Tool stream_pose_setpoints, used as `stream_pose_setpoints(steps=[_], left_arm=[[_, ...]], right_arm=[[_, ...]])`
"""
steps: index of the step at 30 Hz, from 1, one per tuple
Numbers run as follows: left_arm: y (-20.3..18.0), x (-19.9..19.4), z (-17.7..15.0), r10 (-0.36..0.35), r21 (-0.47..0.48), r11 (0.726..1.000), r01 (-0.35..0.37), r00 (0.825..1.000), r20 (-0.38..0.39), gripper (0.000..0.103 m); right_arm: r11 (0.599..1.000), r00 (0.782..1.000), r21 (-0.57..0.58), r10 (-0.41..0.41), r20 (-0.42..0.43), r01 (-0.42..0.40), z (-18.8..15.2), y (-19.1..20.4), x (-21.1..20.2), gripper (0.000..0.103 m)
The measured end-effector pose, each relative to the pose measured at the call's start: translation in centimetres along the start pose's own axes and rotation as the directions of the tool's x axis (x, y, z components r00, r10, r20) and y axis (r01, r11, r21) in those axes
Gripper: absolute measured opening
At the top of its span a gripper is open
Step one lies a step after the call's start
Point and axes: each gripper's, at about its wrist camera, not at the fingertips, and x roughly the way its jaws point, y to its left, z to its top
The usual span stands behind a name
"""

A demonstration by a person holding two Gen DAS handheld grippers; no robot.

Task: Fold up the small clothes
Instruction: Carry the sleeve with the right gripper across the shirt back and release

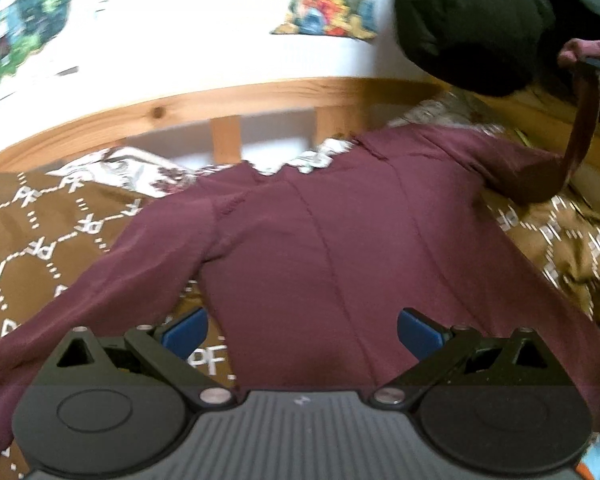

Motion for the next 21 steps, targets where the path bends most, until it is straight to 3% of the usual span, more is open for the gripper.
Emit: stream_pose_setpoints(steps=[2, 4, 8, 15, 21], left_arm=[[1.2, -0.2, 0.2, 0.024, -0.041, 0.999, -0.023, 1.000, 0.007, 0.103], [2.6, -0.4, 0.3, 0.048, -0.078, 0.996, -0.047, 0.999, 0.012, 0.103], [5.1, -0.7, 0.1, 0.074, -0.136, 0.988, -0.071, 0.997, 0.012, 0.103], [6.7, -1.5, -0.8, 0.104, -0.151, 0.983, -0.100, 0.995, 0.014, 0.103], [7.0, -1.4, -1.0, 0.106, -0.161, 0.982, -0.103, 0.994, 0.011, 0.103]], right_arm=[[0.987, 0.991, -0.110, 0.122, 0.051, -0.116, 0.9, 2.9, -1.1, 0.005], [0.951, 0.968, -0.222, 0.238, 0.080, -0.215, 1.2, 5.7, -2.1, 0.005], [0.836, 0.893, -0.379, 0.447, 0.051, -0.397, 0.9, 10.7, -4.7, 0.005], [0.708, 0.795, -0.414, 0.602, -0.069, -0.572, -1.4, 15.6, -6.9, 0.005], [0.548, 0.685, -0.471, 0.705, -0.184, -0.691, -3.9, 18.5, -8.9, 0.002]])
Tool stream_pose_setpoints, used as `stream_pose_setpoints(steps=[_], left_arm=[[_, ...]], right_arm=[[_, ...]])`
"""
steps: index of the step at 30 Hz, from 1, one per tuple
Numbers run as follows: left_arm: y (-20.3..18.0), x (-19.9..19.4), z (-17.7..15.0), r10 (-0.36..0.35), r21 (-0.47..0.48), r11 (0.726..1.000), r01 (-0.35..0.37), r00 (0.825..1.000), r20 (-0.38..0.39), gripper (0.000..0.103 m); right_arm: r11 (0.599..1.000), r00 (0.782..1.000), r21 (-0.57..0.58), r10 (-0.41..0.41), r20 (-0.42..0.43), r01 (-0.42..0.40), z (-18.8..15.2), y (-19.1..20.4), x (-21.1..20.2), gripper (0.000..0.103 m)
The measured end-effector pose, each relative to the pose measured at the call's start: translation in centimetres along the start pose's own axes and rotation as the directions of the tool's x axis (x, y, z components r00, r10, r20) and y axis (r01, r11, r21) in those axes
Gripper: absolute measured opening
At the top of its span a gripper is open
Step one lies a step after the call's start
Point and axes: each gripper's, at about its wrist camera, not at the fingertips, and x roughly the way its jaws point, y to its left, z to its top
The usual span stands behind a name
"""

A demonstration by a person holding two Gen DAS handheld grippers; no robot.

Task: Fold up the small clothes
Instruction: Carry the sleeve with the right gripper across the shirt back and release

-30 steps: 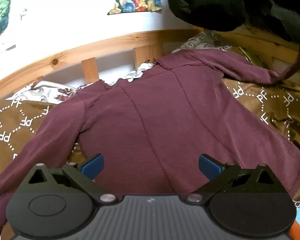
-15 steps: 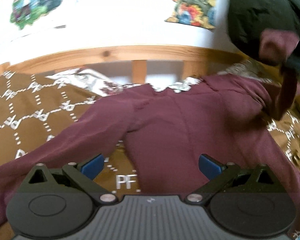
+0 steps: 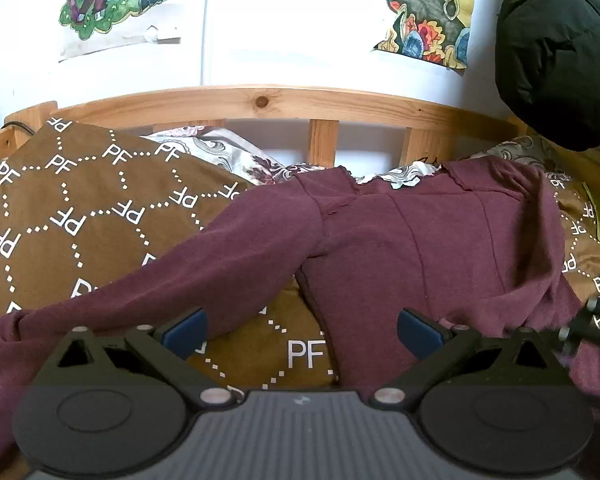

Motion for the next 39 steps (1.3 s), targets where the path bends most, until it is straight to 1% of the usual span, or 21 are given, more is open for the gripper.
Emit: stream_pose_setpoints(steps=[3, 5, 6, 8, 11, 13, 16, 18, 22, 24, 25, 27, 28, 29, 30, 31, 32, 34, 35, 37, 39], left_arm=[[-0.1, 0.0, -0.1, -0.006, 0.004, 1.000, 0.006, 1.000, 0.001, 0.103], [-0.1, -0.1, -0.2, -0.010, 0.007, 1.000, 0.010, 1.000, -0.001, 0.103], [-0.2, 0.0, -0.3, -0.013, 0.009, 1.000, 0.013, 1.000, -0.003, 0.103], [-0.3, 0.0, -0.4, -0.029, 0.008, 1.000, 0.029, 1.000, -0.011, 0.103], [-0.5, 0.1, -0.5, -0.101, -0.015, 0.995, 0.101, 0.995, -0.024, 0.103], [-0.9, 0.5, -0.6, -0.177, -0.040, 0.984, 0.175, 0.983, -0.049, 0.103], [-1.6, 2.3, -0.3, -0.285, -0.117, 0.956, 0.270, 0.946, -0.151, 0.102], [-1.9, 3.7, -0.4, -0.358, -0.220, 0.924, 0.313, 0.910, -0.209, 0.102], [-2.0, 6.2, -0.7, -0.474, -0.402, 0.844, 0.356, 0.846, -0.245, 0.100], [-2.2, 7.2, -0.7, -0.514, -0.467, 0.804, 0.368, 0.824, -0.237, 0.098], [-2.2, 7.5, -0.5, -0.522, -0.481, 0.795, 0.370, 0.822, -0.230, 0.095], [-2.7, 8.2, -0.3, -0.523, -0.484, 0.793, 0.372, 0.821, -0.227, 0.084], [-3.0, 8.4, -0.3, -0.522, -0.478, 0.796, 0.371, 0.821, -0.231, 0.071], [-3.3, 8.6, -0.4, -0.522, -0.468, 0.800, 0.376, 0.820, -0.234, 0.050], [-3.6, 8.7, -0.4, -0.526, -0.458, 0.802, 0.383, 0.817, -0.236, 0.037], [-3.7, 8.5, -0.5, -0.526, -0.445, 0.806, 0.390, 0.817, -0.236, 0.015], [-3.9, 8.2, -0.7, -0.517, -0.430, 0.814, 0.391, 0.825, -0.229, 0.011], [-4.1, 6.9, -0.8, -0.465, -0.374, 0.848, 0.375, 0.866, -0.186, 0.008], [-4.1, 5.9, -0.8, -0.427, -0.331, 0.871, 0.362, 0.892, -0.149, 0.007], [-4.1, 3.2, -0.9, -0.361, -0.246, 0.907, 0.342, 0.932, -0.033, 0.007], [-4.4, 0.9, -1.4, -0.312, -0.150, 0.937, 0.316, 0.949, 0.051, 0.007]], right_arm=[[0.999, 0.999, -0.011, 0.047, 0.002, -0.047, 0.2, 1.1, -0.2, 0.006], [0.998, 0.998, 0.028, 0.065, -0.001, -0.065, 0.1, 1.3, -0.8, 0.020], [0.996, 0.998, 0.057, 0.070, -0.003, -0.070, 0.0, 1.3, -1.1, 0.022], [0.991, 0.997, 0.116, 0.072, -0.017, -0.069, -0.3, 0.9, -1.7, 0.038], [0.975, 0.997, 0.218, 0.053, -0.060, -0.038, -1.3, -0.4, -2.4, 0.057], [0.956, 0.994, 0.294, 0.038, -0.101, -0.007, -2.1, -1.2, -2.8, 0.067], [0.915, 0.985, 0.401, 0.025, -0.170, 0.046, -3.8, -2.4, -3.3, 0.080], [0.883, 0.979, 0.462, 0.013, -0.206, 0.085, -4.8, -2.9, -3.7, 0.088], [0.812, 0.967, 0.568, 0.017, -0.253, 0.134, -7.0, -3.6, -4.7, 0.096], [0.796, 0.962, 0.588, 0.023, -0.271, 0.146, -7.7, -3.4, -5.1, 0.096], [0.793, 0.960, 0.590, 0.026, -0.280, 0.151, -8.0, -3.3, -5.3, 0.096], [0.790, 0.955, 0.591, 0.026, -0.294, 0.160, -8.5, -3.1, -5.6, 0.096], [0.787, 0.953, 0.595, 0.027, -0.302, 0.166, -8.8, -3.0, -5.8, 0.096], [0.781, 0.951, 0.600, 0.026, -0.308, 0.172, -9.0, -3.0, -5.9, 0.096], [0.775, 0.949, 0.606, 0.026, -0.313, 0.178, -9.2, -3.0, -6.1, 0.096], [0.770, 0.948, 0.611, 0.025, -0.317, 0.184, -9.2, -3.0, -6.3, 0.096], [0.764, 0.947, 0.617, 0.023, -0.319, 0.189, -9.3, -3.1, -6.4, 0.096], [0.756, 0.946, 0.624, 0.017, -0.323, 0.199, -9.5, -3.2, -6.6, 0.096], [0.754, 0.945, 0.625, 0.015, -0.326, 0.204, -9.5, -3.2, -6.6, 0.096], [0.753, 0.945, 0.624, 0.011, -0.328, 0.208, -9.5, -3.2, -6.7, 0.096], [0.759, 0.945, 0.616, 0.005, -0.328, 0.210, -9.4, -3.0, -6.8, 0.096]])
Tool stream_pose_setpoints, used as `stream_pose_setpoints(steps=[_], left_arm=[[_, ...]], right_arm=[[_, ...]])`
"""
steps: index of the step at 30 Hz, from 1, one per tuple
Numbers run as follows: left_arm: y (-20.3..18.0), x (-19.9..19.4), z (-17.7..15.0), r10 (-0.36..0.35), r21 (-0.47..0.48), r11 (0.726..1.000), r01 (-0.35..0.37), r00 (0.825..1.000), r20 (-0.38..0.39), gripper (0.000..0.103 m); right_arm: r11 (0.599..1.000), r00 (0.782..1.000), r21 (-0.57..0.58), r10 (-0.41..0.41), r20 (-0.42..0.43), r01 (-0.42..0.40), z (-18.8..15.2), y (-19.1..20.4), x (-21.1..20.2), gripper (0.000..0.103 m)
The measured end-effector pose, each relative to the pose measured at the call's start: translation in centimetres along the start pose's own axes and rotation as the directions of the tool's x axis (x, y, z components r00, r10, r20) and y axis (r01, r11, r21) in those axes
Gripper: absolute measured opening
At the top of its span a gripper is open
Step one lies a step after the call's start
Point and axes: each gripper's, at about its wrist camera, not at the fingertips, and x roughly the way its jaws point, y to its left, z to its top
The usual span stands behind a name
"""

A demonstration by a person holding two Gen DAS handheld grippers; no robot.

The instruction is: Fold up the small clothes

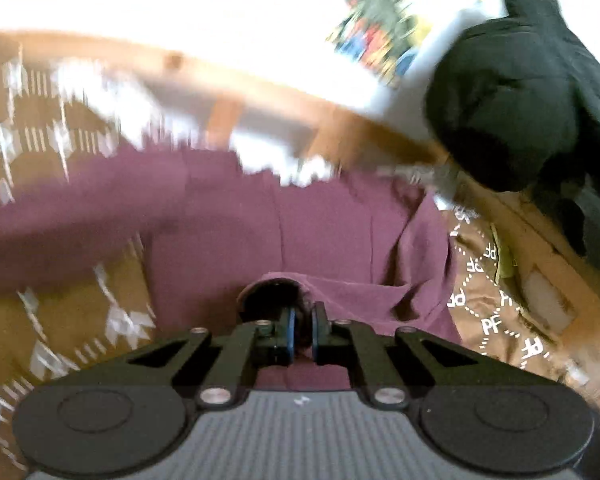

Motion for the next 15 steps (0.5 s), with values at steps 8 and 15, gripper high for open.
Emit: stream_pose_setpoints(steps=[8, 15], left_arm=[[0.1, 0.7, -1.7, 0.067, -0.008, 0.998, -0.069, 0.985, -0.157, 0.059], [0.3, 0.0, -1.3, 0.116, 0.057, 0.992, -0.111, 0.988, -0.101, 0.090]], right_arm=[[1.000, 1.000, -0.002, -0.002, -0.010, 0.002, 0.0, 0.1, 0.7, 0.096], [0.991, 0.989, -0.015, -0.134, 0.062, 0.135, 2.4, -3.3, 1.6, 0.097]])
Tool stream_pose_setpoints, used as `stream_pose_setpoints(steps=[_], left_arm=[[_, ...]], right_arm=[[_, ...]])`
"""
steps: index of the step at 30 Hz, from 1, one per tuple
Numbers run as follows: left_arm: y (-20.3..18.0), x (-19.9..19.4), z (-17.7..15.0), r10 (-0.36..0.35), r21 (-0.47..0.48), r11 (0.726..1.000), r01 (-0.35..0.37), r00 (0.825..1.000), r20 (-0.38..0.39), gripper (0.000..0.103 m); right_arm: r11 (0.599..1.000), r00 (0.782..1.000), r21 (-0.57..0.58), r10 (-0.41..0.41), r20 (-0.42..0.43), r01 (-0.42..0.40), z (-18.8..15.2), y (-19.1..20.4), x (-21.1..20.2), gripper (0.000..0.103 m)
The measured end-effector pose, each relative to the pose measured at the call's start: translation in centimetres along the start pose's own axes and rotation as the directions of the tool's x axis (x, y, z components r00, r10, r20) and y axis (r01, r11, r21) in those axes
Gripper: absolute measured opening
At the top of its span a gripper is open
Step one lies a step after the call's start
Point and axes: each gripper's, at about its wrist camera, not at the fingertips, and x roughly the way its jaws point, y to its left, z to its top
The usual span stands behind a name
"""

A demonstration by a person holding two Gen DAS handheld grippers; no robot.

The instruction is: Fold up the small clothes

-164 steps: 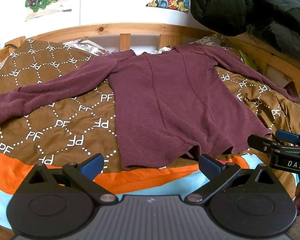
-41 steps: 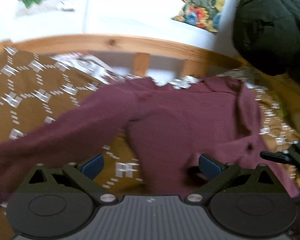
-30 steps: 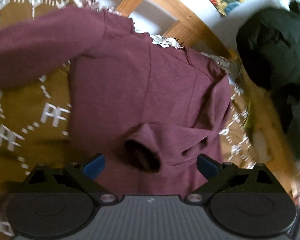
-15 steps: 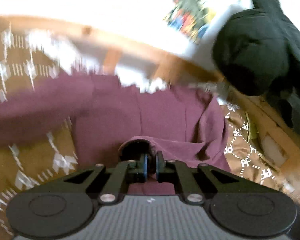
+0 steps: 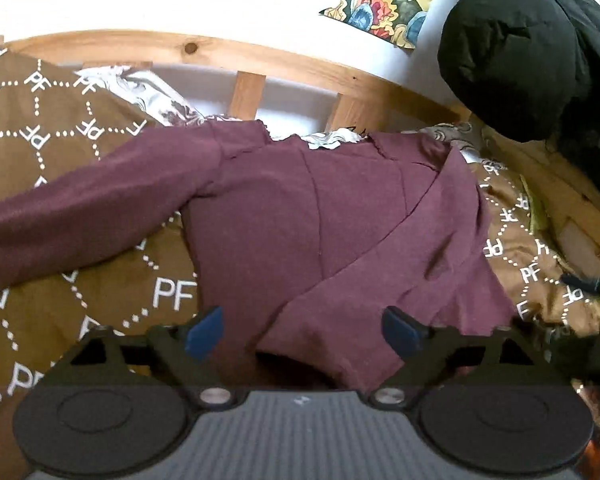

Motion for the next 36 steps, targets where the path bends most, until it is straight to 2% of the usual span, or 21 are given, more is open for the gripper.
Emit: stream_pose_setpoints(steps=[3, 4, 7, 8, 10, 14, 16, 18, 19, 20, 21, 22, 24, 25, 28, 30, 31, 32, 34, 36], left_arm=[[-0.2, 0.8, 0.2, 0.063, 0.039, 0.997, -0.063, 0.998, -0.015, 0.090], [-0.2, 1.2, 0.2, 0.077, 0.046, 0.996, -0.076, 0.997, -0.019, 0.088], [-0.1, 2.1, 0.5, 0.062, 0.075, 0.995, -0.059, 0.997, -0.045, 0.064], [-0.1, 2.3, 0.6, 0.064, 0.083, 0.995, -0.059, 0.997, -0.051, 0.060], [-0.1, 2.5, 0.7, 0.054, 0.095, 0.994, -0.049, 0.997, -0.053, 0.059], [-0.1, 2.7, 0.8, 0.038, 0.107, 0.994, -0.032, 0.998, -0.052, 0.059], [-0.2, 2.9, 0.7, 0.036, 0.118, 0.993, -0.029, 0.998, -0.059, 0.059], [-0.3, 3.1, 0.6, 0.033, 0.126, 0.992, -0.024, 0.997, -0.071, 0.058], [-0.4, 3.2, 0.5, 0.031, 0.128, 0.992, -0.021, 0.997, -0.076, 0.058], [-0.5, 3.3, 0.5, 0.027, 0.131, 0.991, -0.017, 0.996, -0.080, 0.057], [-0.7, 3.4, 0.5, 0.023, 0.133, 0.991, -0.011, 0.996, -0.084, 0.057], [-0.8, 3.4, 0.4, 0.018, 0.135, 0.991, -0.006, 0.996, -0.087, 0.056], [-1.0, 3.5, 0.4, 0.007, 0.135, 0.991, 0.005, 0.996, -0.089, 0.056], [-1.1, 3.4, 0.3, 0.002, 0.135, 0.991, 0.010, 0.996, -0.089, 0.056], [-1.4, 3.6, 0.1, -0.004, 0.145, 0.989, 0.019, 0.995, -0.099, 0.056], [-1.9, 4.1, -0.1, 0.021, 0.173, 0.985, 0.002, 0.992, -0.127, 0.054], [-2.1, 4.6, -0.4, 0.045, 0.191, 0.981, -0.016, 0.988, -0.148, 0.050], [-2.3, 4.9, -0.6, 0.064, 0.202, 0.979, -0.030, 0.984, -0.168, 0.047], [-2.5, 5.5, -1.0, 0.083, 0.205, 0.978, -0.040, 0.975, -0.207, 0.046], [-2.6, 5.5, -1.3, 0.085, 0.208, 0.977, -0.040, 0.974, -0.210, 0.045]], right_arm=[[0.988, 0.991, -0.079, -0.131, 0.006, 0.131, 1.6, -1.8, 2.2, 0.096], [0.979, 0.986, -0.121, -0.166, 0.005, 0.165, 1.9, -2.4, 3.2, 0.093], [0.935, 0.971, -0.276, -0.237, -0.018, 0.223, 2.7, -3.6, 6.9, 0.077], [0.911, 0.965, -0.335, -0.260, -0.008, 0.243, 2.8, -3.8, 8.1, 0.073], [0.840, 0.954, -0.464, -0.298, 0.037, 0.280, 2.7, -3.7, 10.2, 0.070], [0.656, 0.948, -0.695, -0.291, 0.127, 0.294, 1.7, -3.0, 13.4, 0.068], [0.591, 0.950, -0.753, -0.277, 0.147, 0.289, 1.4, -3.0, 14.4, 0.062], [0.546, 0.951, -0.787, -0.259, 0.169, 0.289, 1.3, -3.1, 15.0, 0.056], [0.528, 0.951, -0.798, -0.251, 0.182, 0.292, 1.3, -3.0, 15.0, 0.049], [0.511, 0.951, -0.809, -0.241, 0.192, 0.292, 1.2, -3.2, 15.1, 0.036], [0.495, 0.954, -0.820, -0.225, 0.199, 0.288, 1.1, -3.3, 15.2, 0.029], [0.489, 0.958, -0.827, -0.205, 0.201, 0.278, 1.2, -3.2, 15.0, 0.013], [0.510, 0.966, -0.821, -0.167, 0.196, 0.255, 1.4, -2.8, 14.0, 0.008], [0.551, 0.969, -0.798, -0.163, 0.186, 0.245, 1.8, -2.9, 13.5, 0.006], [0.751, 0.973, -0.618, -0.177, 0.150, 0.232, 4.2, -4.3, 12.1, 0.005], [0.881, 0.975, -0.417, -0.193, 0.111, 0.222, 5.5, -6.2, 11.2, 0.005], [0.936, 0.979, -0.288, -0.188, 0.082, 0.204, 5.9, -7.4, 10.8, 0.005], [0.973, 0.983, -0.146, -0.175, 0.053, 0.181, 6.3, -8.7, 10.5, 0.005], [0.989, 0.990, 0.041, -0.143, 0.011, 0.142, 6.1, -10.3, 10.3, 0.005], [0.979, 0.993, 0.169, -0.113, -0.019, 0.115, 5.7, -11.4, 10.5, 0.005]])
